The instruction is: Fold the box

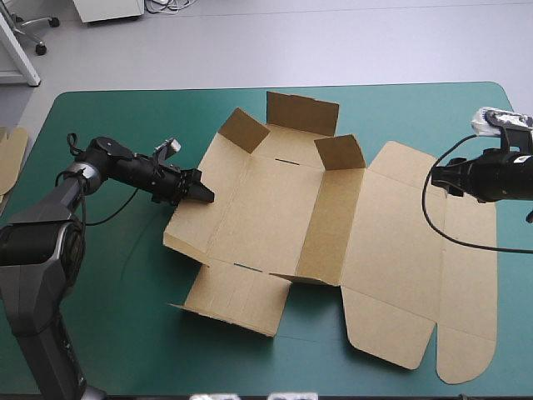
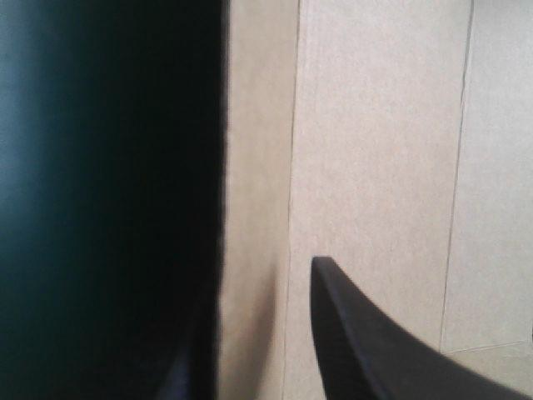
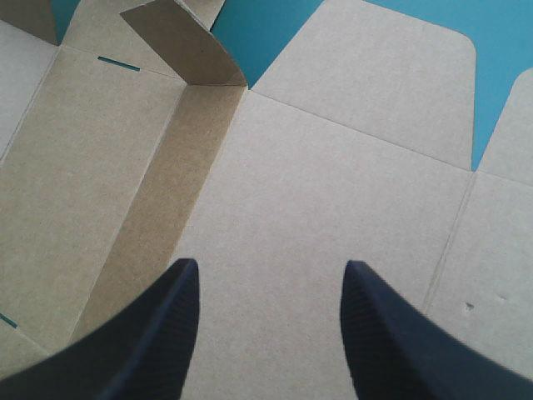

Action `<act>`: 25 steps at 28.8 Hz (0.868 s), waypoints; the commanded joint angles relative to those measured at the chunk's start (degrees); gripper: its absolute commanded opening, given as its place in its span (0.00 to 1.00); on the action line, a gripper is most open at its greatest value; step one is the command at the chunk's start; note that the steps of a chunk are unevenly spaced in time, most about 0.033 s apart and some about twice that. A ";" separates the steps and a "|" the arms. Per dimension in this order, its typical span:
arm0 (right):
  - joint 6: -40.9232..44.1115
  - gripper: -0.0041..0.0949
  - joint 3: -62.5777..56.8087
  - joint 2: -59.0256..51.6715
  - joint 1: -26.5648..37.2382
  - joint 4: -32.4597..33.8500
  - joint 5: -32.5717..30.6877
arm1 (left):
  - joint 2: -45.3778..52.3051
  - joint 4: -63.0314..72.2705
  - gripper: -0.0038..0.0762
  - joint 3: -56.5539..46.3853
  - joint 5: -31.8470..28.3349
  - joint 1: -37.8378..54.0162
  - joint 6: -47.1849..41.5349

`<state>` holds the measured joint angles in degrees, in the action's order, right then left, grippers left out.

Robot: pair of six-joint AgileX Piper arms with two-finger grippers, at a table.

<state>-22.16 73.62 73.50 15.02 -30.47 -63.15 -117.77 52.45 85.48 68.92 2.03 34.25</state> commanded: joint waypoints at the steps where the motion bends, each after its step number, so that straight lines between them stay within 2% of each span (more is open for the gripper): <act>1: -0.62 0.53 1.88 -1.42 0.52 -1.68 1.63 | 2.18 4.72 0.36 1.27 2.37 -0.79 0.15; 4: -0.62 0.53 1.88 -1.42 0.52 -1.58 1.63 | 1.53 4.66 0.35 1.27 1.95 -2.23 0.59; 6: -0.62 0.53 1.88 -1.42 0.52 -1.57 1.63 | 1.53 4.79 0.31 1.27 1.62 -2.63 1.20; 8: -0.62 0.53 1.88 -1.42 0.52 -1.57 1.63 | 1.53 5.21 0.23 1.37 0.50 -2.76 1.50; 11: -0.62 0.53 1.88 -1.42 0.52 -1.57 1.50 | 1.53 5.29 0.05 1.37 -1.33 -2.76 1.68; 12: -0.62 0.53 1.88 -1.42 0.52 -1.57 1.50 | 1.53 5.44 0.03 1.37 -1.80 -2.76 1.93; 16: -0.62 0.53 1.88 -1.42 0.52 -1.64 1.28 | 1.53 7.21 0.03 1.48 -1.52 -2.86 4.63; 19: -0.62 0.53 1.88 -1.42 0.52 -1.64 1.15 | 1.53 5.93 0.03 2.86 1.84 -3.51 7.63; 21: -0.62 0.53 1.88 -1.42 0.52 -1.70 1.15 | 1.53 3.30 0.03 4.68 5.13 -3.94 8.93; 25: -0.62 0.53 1.88 -1.42 0.52 -1.91 1.15 | 1.53 -4.87 0.03 9.75 5.38 -5.37 8.13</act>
<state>-22.16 73.62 73.50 15.02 -30.47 -63.39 -119.53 50.13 90.49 68.07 -2.18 41.52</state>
